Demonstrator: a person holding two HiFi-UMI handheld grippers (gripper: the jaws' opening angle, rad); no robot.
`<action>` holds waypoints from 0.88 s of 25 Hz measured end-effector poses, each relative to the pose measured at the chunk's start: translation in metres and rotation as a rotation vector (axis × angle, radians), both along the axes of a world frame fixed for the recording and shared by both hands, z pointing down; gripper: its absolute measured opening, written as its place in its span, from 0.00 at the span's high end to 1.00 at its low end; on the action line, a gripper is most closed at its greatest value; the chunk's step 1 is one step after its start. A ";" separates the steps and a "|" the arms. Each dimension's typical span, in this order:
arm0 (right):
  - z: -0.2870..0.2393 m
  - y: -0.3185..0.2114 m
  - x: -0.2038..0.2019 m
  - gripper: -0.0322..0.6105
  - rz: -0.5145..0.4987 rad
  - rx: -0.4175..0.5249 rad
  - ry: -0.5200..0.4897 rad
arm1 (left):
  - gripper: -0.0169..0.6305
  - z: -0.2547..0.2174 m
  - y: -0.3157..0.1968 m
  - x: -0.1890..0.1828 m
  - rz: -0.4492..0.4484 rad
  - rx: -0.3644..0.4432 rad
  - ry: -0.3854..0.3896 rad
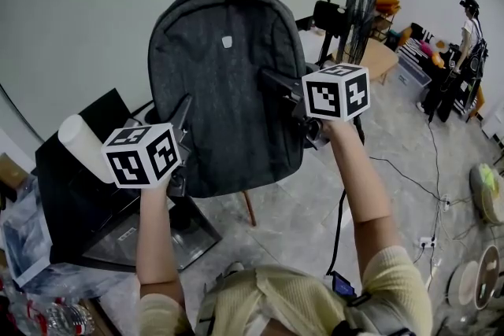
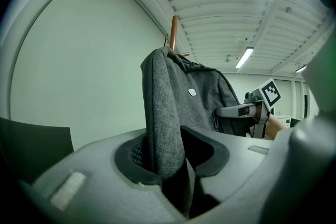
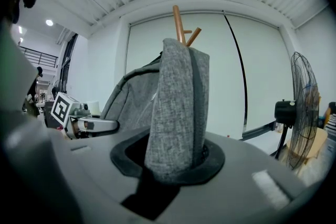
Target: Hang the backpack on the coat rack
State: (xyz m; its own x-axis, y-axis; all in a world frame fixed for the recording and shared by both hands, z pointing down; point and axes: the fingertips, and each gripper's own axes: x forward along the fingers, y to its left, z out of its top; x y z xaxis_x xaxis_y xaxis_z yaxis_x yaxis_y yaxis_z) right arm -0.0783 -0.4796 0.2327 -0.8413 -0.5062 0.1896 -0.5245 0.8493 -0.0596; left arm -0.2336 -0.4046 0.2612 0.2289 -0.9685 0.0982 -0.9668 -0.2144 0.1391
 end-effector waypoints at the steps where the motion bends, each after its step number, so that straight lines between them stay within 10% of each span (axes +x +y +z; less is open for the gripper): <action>1: 0.001 0.000 0.000 0.76 0.001 0.000 0.000 | 0.79 0.001 0.000 0.000 0.000 -0.001 0.001; 22: 0.012 -0.012 0.003 0.76 0.052 0.018 0.032 | 0.77 0.020 -0.021 -0.003 -0.024 -0.020 0.012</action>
State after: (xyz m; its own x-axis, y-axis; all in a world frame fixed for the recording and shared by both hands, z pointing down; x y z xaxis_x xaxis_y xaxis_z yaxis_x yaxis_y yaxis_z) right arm -0.0756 -0.4921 0.2450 -0.8073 -0.5528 0.2066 -0.5695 0.8216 -0.0269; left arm -0.2363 -0.4251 0.2812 0.2067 -0.9716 0.1150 -0.9698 -0.1880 0.1551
